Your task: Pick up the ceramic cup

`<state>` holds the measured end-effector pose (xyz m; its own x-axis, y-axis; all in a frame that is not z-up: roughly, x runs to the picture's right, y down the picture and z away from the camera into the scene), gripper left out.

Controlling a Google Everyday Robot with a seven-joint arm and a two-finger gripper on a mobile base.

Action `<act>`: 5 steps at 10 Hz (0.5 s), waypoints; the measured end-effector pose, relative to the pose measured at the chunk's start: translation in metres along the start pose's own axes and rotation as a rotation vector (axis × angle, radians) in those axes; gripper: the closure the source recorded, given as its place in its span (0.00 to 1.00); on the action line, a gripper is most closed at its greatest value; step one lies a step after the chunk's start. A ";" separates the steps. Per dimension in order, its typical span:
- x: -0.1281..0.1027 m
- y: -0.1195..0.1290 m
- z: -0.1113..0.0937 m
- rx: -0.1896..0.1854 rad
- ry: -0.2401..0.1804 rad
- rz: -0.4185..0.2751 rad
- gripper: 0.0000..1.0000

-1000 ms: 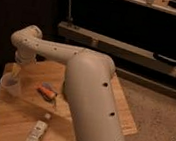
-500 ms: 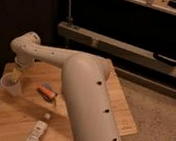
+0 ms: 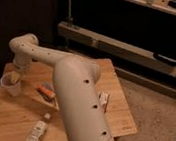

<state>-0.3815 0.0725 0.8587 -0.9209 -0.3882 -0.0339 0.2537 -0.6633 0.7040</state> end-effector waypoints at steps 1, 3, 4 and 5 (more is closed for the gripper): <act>0.002 0.001 -0.003 0.009 0.011 0.002 0.71; -0.007 0.010 -0.020 0.131 0.078 0.005 0.91; -0.019 0.015 -0.040 0.207 0.118 0.007 0.99; -0.025 0.011 -0.062 0.231 0.155 0.002 1.00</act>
<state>-0.3377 0.0349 0.8235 -0.8598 -0.4943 -0.1282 0.1645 -0.5057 0.8469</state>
